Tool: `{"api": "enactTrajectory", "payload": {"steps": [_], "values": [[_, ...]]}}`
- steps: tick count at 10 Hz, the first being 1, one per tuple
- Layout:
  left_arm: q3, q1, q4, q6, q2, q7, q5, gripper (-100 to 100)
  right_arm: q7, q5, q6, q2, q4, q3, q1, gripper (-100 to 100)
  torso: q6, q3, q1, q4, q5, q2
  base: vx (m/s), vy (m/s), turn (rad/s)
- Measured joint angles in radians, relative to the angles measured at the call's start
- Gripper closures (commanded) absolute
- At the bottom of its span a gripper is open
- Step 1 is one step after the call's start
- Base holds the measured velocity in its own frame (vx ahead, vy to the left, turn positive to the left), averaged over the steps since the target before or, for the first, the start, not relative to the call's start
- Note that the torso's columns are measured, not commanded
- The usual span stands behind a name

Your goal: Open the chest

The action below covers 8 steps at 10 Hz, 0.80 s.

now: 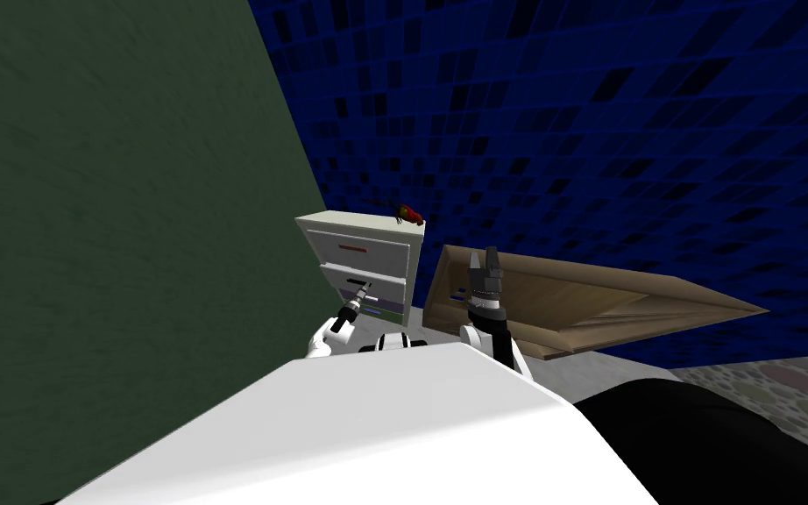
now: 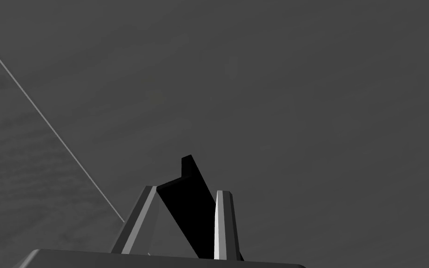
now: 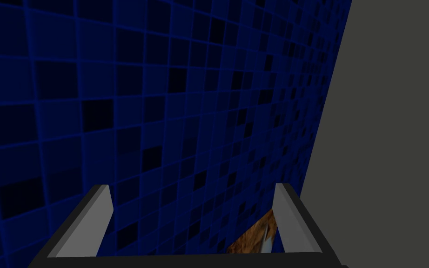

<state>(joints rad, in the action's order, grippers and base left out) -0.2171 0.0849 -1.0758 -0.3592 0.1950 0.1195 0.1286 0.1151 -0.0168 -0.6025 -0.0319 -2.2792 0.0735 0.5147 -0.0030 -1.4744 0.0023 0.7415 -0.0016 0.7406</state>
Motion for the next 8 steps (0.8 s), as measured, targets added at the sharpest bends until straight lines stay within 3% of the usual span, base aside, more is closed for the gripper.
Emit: {"api": "enactTrajectory", "payload": {"steps": [2,8], "values": [[0.003,0.027,0.049,-0.011,-0.004,0.002,-0.001,100,0.0,0.0,0.0,0.0,0.0,0.0,0.0,0,-0.001,-0.003,0.0,-0.004,0.0,-0.006,-0.036,-0.009,-0.04],[0.05,0.176,0.239,-0.057,-0.009,-0.006,-0.006,100,0.0,0.0,0.0,0.0,0.0,0.0,0.0,0,-0.001,0.0,-0.001,-0.001,0.0,-0.001,-0.084,0.001,-0.032]]}}
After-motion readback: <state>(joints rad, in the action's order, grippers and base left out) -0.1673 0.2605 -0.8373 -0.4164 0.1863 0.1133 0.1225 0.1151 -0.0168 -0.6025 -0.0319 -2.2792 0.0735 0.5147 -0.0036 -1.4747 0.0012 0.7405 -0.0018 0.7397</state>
